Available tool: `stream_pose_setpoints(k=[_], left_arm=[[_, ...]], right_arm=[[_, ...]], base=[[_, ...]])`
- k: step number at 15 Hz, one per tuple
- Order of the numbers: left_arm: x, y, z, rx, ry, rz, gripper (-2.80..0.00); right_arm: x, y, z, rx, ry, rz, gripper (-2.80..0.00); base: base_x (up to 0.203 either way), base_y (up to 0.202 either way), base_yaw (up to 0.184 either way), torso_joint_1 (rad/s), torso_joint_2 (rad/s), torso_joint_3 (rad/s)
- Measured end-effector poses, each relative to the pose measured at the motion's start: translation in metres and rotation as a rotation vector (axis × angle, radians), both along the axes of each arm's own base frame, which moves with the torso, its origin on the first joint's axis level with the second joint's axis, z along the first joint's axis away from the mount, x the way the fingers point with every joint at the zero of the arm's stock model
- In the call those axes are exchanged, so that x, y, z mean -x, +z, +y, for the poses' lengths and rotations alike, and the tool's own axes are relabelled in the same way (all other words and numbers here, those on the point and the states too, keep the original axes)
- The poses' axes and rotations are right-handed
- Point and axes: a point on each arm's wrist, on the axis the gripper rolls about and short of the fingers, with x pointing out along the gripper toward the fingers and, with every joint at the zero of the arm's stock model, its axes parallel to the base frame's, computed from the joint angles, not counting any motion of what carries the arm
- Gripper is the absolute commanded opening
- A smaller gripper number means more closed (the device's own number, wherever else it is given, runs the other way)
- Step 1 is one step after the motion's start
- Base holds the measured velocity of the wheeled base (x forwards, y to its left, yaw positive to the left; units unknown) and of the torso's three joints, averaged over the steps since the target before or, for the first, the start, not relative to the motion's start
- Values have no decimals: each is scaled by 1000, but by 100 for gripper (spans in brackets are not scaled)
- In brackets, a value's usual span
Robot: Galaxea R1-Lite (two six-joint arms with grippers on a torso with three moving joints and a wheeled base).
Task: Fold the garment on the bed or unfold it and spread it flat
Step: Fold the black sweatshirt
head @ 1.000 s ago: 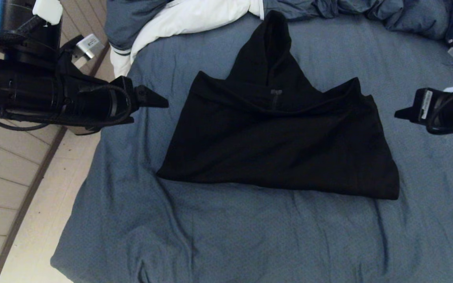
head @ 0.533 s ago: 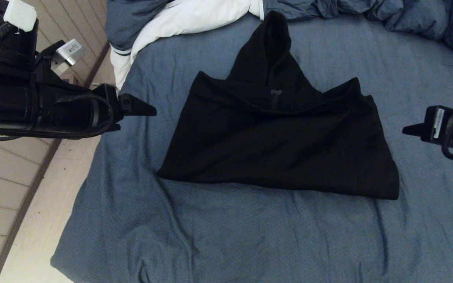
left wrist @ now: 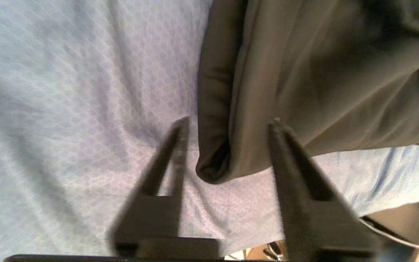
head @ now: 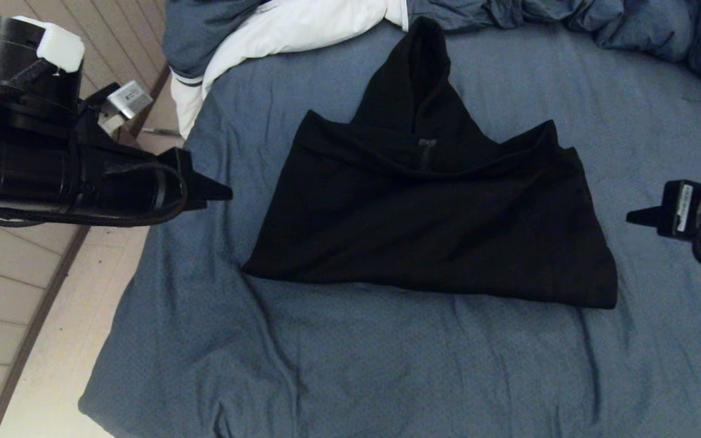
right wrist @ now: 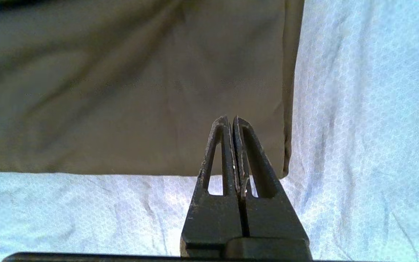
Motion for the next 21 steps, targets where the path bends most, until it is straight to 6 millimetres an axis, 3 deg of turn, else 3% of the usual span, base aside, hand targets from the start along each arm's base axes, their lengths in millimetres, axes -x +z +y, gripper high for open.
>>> stream_pose_setpoints(k=[5,6,7,15,21], left_arm=[[-20,-15,-16,-14,-28,41,-280],[-24,-15,-20,-15,-33,40,0],[-28,-15,-24,-17,-36,36,0],[-60,-10,-44,-26,-62,-14,0],[-93,-38,-59,-58,-73,0,0]], right_arm=[[-5,-19,-4,1,-22,94,-280],[-6,-22,-5,1,-29,108,-280],[-7,-24,-7,1,-35,118,0],[-18,-29,-15,5,-69,138,0],[-38,-41,-23,-4,-88,162,0]], base=[[0,0,0,0,0,0],[0,0,0,0,0,0],[0,0,0,0,0,0],[0,0,0,0,0,0],[0,0,0,0,0,0]])
